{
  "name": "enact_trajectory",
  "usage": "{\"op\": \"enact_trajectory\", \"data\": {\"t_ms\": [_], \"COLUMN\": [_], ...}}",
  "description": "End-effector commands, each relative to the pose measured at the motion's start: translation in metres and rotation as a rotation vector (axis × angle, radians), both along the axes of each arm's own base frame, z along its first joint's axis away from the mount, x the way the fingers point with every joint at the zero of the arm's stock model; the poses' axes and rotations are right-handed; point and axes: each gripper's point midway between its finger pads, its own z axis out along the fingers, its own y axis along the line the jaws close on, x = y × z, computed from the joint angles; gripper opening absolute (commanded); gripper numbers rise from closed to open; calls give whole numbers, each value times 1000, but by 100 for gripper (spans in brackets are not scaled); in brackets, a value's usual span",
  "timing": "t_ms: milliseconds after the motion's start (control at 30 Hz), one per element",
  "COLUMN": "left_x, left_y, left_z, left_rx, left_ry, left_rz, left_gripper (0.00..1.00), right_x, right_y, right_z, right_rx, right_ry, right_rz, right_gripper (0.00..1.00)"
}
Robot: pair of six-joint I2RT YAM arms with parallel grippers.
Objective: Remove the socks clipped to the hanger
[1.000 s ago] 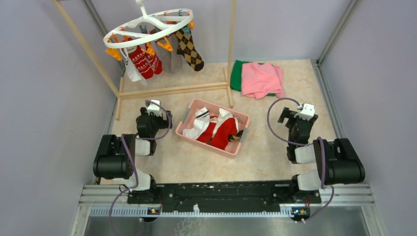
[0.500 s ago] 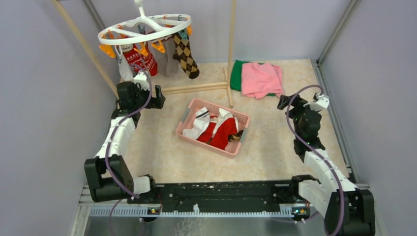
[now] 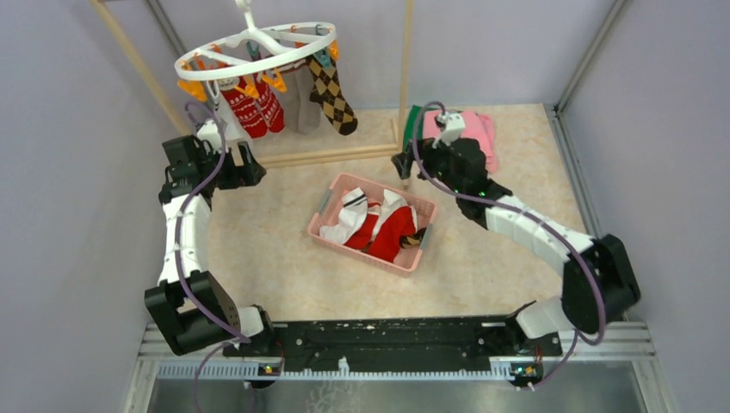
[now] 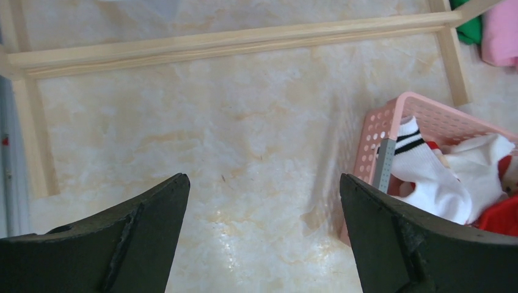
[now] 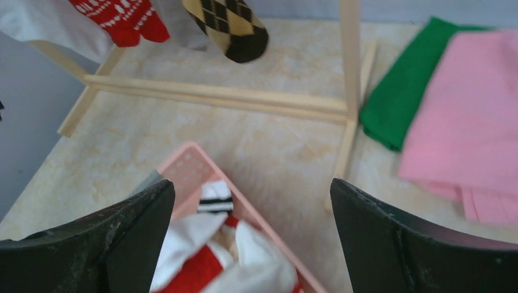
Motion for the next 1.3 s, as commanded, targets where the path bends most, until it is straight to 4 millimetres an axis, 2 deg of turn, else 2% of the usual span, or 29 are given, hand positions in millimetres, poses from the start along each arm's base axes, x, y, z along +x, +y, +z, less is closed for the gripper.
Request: {"op": "enact_trajectory", "data": {"t_ms": [0,167,300,333,533,667,767,867,933,1033,1133,1200,1233,1267], "left_x": [-4,1,2,3,6,6,3,0,-1,-4,-6,-7,-8,-9], "left_y": [-19,-22,-25,-26,-37,-39,-40,-40,-40,-42,-43,-43,-43,-44], "left_z": [3,5,4,1,0,2,2,2,3,5,9,13,15,17], "left_rx": [-89,-92,-99,-108,-158,-173,-167,-159,-163,-166,-163,-159,-159,-161], "left_ry": [25,17,32,41,55,63,65,63,67,72,70,65,62,58], "left_rz": [-97,-133,-173,-185,-278,-299,-301,-298,-296,-302,-305,-307,-307,-311], "left_gripper": [99,99,99,99,99,99,99,99,99,99,99,99,99,99], "right_x": [44,101,151,161,197,208,197,189,187,187,183,180,175,169], "right_y": [59,108,135,141,173,190,207,223,231,233,235,235,234,232], "right_z": [20,30,21,28,24,20,24,17,14,23,36,40,48,53], "right_rx": [-50,-24,-43,-33,6,46,89,79,82,129,152,152,157,161], "right_ry": [-97,-204,-232,-266,-366,-412,-456,-478,-484,-503,-536,-542,-550,-559], "right_rz": [188,266,246,247,249,291,357,382,375,354,349,353,353,353], "right_gripper": [96,88,87,87,88,88,88,87,84,68,39,11,0,0]}}
